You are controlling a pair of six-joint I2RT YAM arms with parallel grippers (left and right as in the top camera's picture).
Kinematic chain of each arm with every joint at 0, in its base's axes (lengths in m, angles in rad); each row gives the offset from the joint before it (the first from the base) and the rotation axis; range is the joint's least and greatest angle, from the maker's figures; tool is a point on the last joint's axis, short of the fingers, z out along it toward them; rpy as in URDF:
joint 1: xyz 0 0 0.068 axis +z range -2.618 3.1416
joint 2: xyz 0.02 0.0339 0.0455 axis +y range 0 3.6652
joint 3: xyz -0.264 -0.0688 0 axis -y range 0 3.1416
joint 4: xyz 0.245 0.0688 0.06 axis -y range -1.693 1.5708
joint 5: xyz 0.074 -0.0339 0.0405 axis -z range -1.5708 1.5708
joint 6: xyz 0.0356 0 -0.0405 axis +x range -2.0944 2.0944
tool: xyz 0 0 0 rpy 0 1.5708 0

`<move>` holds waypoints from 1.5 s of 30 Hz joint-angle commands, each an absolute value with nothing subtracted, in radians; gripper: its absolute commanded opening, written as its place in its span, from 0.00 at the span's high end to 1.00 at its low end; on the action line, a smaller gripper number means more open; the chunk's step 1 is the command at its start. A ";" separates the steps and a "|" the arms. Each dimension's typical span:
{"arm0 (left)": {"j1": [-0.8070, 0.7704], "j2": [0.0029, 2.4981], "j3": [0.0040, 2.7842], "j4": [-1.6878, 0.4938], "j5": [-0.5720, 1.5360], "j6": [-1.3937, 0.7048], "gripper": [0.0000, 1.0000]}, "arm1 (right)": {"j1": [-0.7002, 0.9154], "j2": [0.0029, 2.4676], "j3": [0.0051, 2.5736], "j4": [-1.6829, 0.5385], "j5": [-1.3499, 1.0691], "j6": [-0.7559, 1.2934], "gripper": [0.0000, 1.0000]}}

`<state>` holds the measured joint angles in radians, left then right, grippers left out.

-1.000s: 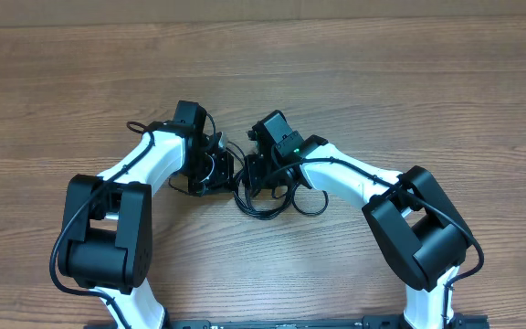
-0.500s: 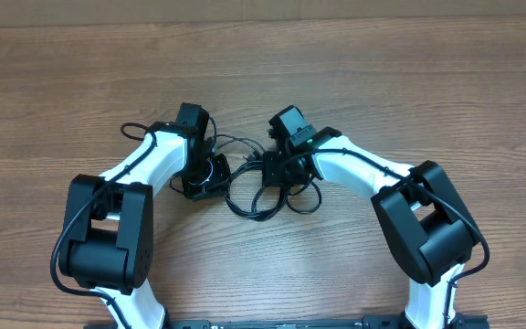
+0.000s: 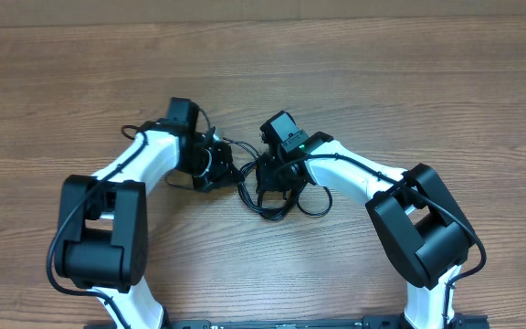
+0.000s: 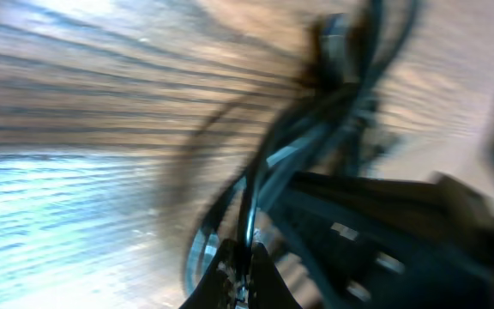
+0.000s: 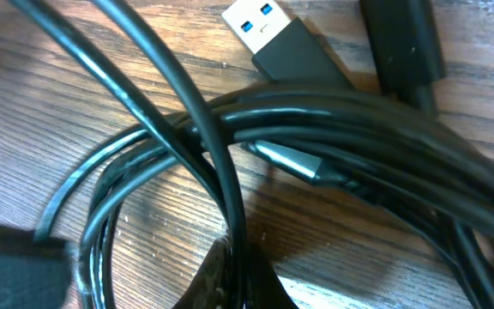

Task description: Untangle cables

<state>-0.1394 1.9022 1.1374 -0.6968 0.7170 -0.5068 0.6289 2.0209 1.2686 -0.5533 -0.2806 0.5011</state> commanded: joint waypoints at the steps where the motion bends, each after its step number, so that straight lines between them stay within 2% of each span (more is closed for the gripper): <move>1: -0.088 1.909 1.143 -0.690 0.957 -0.520 0.96 | 0.633 2.009 1.269 -0.555 -0.270 0.498 0.96; 5: -0.059 1.909 1.144 -0.672 1.008 -0.519 0.96 | 0.633 2.009 1.269 -0.552 -0.284 0.498 0.96; 16: -0.060 1.909 1.143 -0.643 0.763 -0.520 0.96 | 0.633 2.009 1.269 -0.575 -0.432 0.498 0.96; 18: -0.073 1.909 1.143 -0.682 0.645 -0.520 0.87 | 0.633 2.009 1.269 -0.574 -0.433 0.498 0.96; 22: -0.098 1.909 1.143 -0.751 0.519 -0.512 0.60 | 0.633 2.009 1.269 -0.574 -0.455 0.498 0.96; 25: -0.114 1.909 1.143 -0.788 0.513 -0.481 0.45 | 0.633 2.009 1.269 -0.570 -0.467 0.514 0.96; 27: -0.124 1.909 1.143 -0.812 0.513 -0.467 0.40 | 0.633 2.009 1.269 -0.570 -0.467 0.533 0.96; 29: -0.134 1.909 1.143 -0.833 0.513 -0.463 0.40 | 0.633 2.009 1.269 -0.571 -0.474 0.538 0.96; 33: -0.170 1.909 1.139 -0.840 0.513 -0.465 0.46 | 0.633 2.009 1.269 -0.574 -0.474 0.582 0.96; 42: -0.251 1.909 1.135 -0.777 0.457 -0.584 0.44 | 0.610 2.009 1.269 -0.584 -0.474 0.588 0.96; 45: -0.263 1.909 1.134 -0.777 0.441 -0.608 0.58 | 0.593 2.009 1.269 -0.606 -0.474 0.588 0.96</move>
<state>-0.2523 1.9022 1.1378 -0.7795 0.4831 -0.5545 0.6140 2.0209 1.2686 -0.5972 -0.4625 0.5797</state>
